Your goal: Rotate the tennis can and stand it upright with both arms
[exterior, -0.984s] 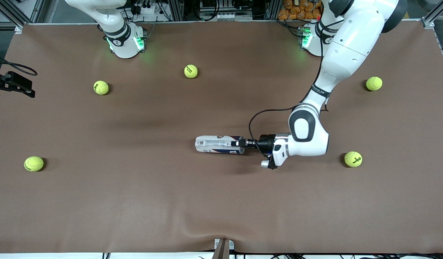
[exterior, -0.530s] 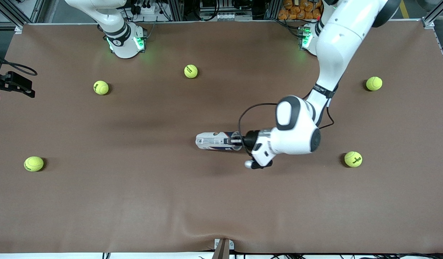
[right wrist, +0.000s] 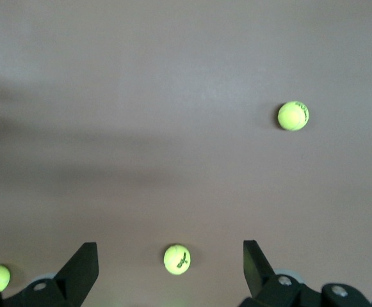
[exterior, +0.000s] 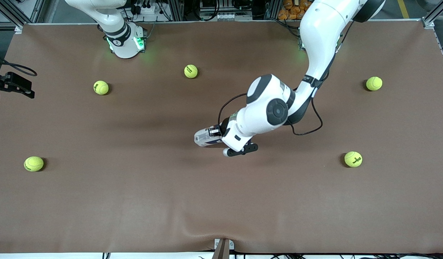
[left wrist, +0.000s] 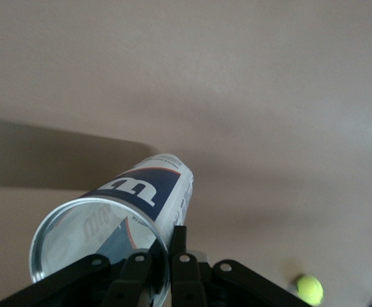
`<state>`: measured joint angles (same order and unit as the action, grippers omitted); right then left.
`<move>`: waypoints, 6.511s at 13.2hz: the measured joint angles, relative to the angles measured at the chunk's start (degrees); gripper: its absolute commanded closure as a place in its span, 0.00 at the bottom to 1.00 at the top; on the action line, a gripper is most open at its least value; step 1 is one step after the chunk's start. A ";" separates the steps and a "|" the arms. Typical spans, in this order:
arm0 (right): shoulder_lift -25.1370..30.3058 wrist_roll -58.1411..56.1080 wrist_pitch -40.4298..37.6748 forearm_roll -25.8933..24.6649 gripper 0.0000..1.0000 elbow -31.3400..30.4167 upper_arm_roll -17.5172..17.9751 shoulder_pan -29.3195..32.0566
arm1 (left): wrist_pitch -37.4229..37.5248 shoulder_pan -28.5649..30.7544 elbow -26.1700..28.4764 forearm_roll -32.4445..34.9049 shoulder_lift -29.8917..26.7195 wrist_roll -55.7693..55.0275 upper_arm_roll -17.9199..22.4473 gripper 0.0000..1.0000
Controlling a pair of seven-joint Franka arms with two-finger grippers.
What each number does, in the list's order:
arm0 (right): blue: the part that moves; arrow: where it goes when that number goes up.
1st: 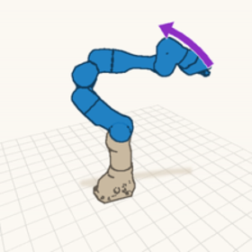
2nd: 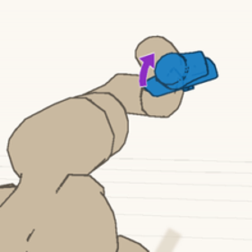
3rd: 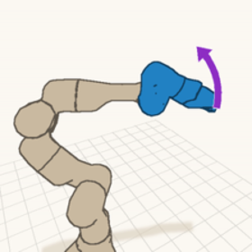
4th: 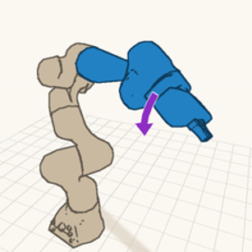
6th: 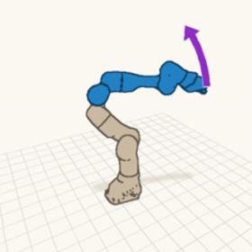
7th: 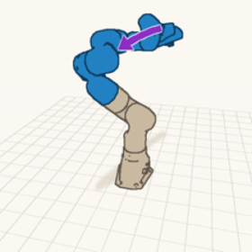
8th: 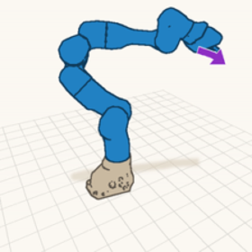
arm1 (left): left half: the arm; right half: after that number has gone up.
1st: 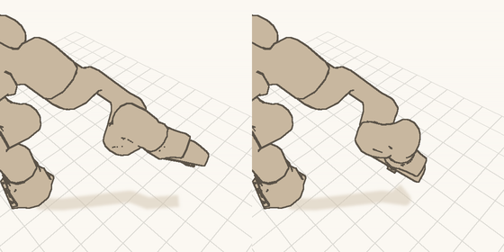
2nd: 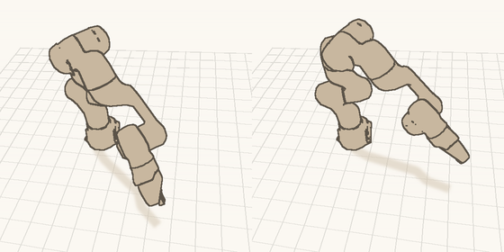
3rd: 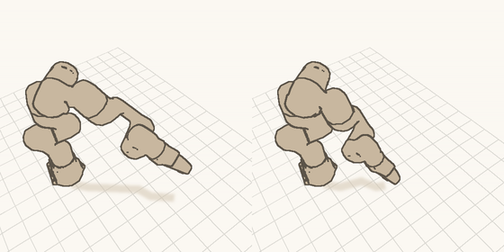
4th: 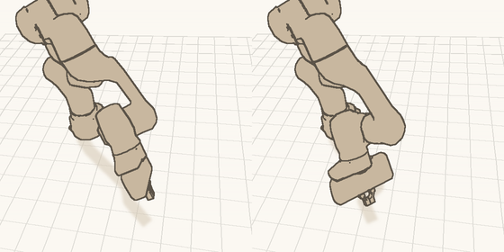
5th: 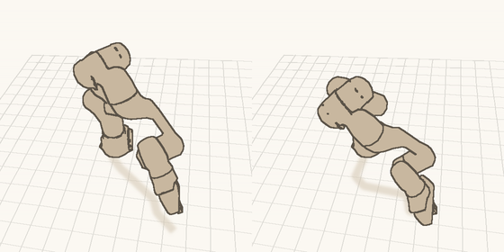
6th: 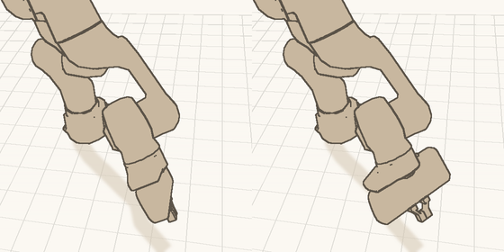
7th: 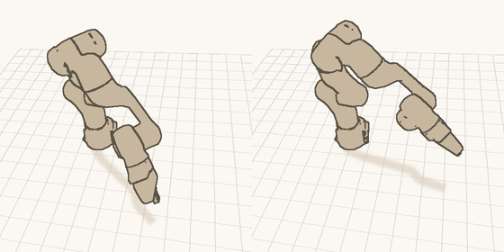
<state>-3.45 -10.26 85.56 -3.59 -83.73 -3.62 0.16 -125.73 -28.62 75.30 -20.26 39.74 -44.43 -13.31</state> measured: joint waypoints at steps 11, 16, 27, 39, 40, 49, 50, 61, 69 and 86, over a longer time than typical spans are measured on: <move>-3.29 0.00 5.96 0.03 0.00 -0.04 0.02 -0.01 | 13.61 -7.03 -1.10 22.34 -3.15 -17.80 0.35 1.00; -3.30 0.00 5.95 0.03 0.00 -0.03 0.03 -0.01 | 16.00 -13.47 -1.47 23.23 -2.93 -18.27 8.44 1.00; -3.30 0.00 6.02 0.18 0.00 -0.03 0.25 -0.11 | 15.83 -21.62 -2.27 23.22 -1.95 -19.73 16.22 1.00; -3.30 16.69 4.31 4.36 0.00 -0.05 0.04 0.02 | 13.28 -21.63 -2.36 23.22 -0.31 -19.74 16.21 0.00; -3.30 16.69 4.30 4.46 0.00 -0.04 0.08 -0.04 | 13.27 -21.63 -2.36 23.22 -0.24 -19.74 16.22 0.00; -3.28 16.69 3.97 4.43 0.00 -0.01 0.19 -0.14 | 13.25 -21.28 -3.59 23.22 -1.10 -19.74 16.73 0.00; -3.19 16.69 2.93 4.42 0.00 0.08 0.05 -0.03 | 13.23 -21.09 -3.76 23.22 -1.44 -19.74 16.72 0.00; -0.89 11.82 -2.20 4.43 0.00 0.33 -0.10 1.02 | 20.49 -11.65 -4.52 21.48 -13.31 -8.94 16.82 0.00; 2.23 11.06 -3.94 4.35 0.00 -0.82 -0.50 1.41 | 32.74 1.33 -4.47 20.93 -20.28 15.71 17.33 0.00; 2.32 10.94 -3.68 3.95 0.00 -1.41 -0.44 1.41 | 39.70 25.10 4.23 20.93 -31.78 40.13 10.43 0.00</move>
<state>-1.13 0.68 81.88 0.37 -85.14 -4.06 1.57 -86.03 -3.51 79.53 0.67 7.96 -4.30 -2.88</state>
